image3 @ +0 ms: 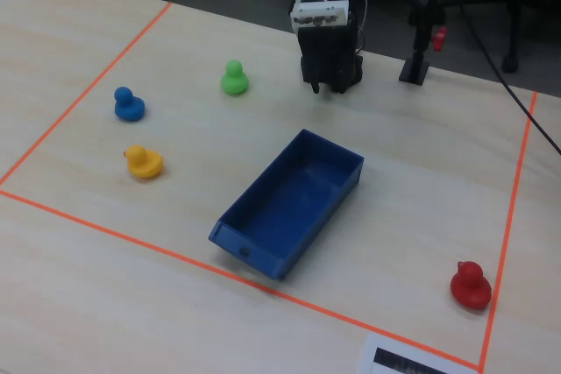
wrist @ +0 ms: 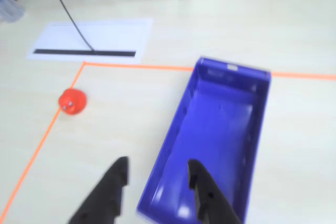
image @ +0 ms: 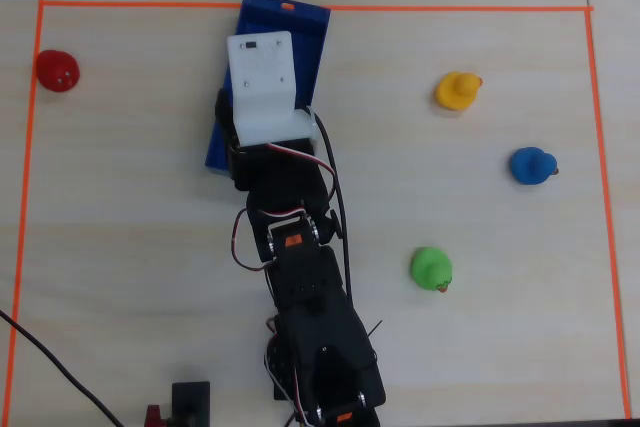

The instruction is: Grasp red duck and put it into box.

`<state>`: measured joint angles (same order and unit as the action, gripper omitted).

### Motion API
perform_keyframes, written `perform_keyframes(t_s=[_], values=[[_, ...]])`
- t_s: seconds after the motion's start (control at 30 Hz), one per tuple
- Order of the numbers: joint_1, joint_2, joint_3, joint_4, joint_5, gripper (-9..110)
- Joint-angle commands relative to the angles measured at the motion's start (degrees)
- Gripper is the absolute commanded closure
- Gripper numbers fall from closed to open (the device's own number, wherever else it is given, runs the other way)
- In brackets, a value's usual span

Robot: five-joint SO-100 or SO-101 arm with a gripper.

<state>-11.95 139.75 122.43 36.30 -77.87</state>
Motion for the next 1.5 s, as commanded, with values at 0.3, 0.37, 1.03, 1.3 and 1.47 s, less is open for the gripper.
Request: perform_keyframes(t_s=[0.3, 0.37, 1.03, 1.3, 1.47], values=[[-4.8, -2.9, 21.7, -41.2, -10.8, 76], [-7.5, -7.2, 25.9, -49.7, -11.3, 75], [-21.8, -38.2, 7.9, -58.7, -5.0, 73], [-22.9, -52.9, -4.0, -60.4, -3.5, 73], [-24.4, -59.1, -8.5, -60.4, -3.1, 73]])
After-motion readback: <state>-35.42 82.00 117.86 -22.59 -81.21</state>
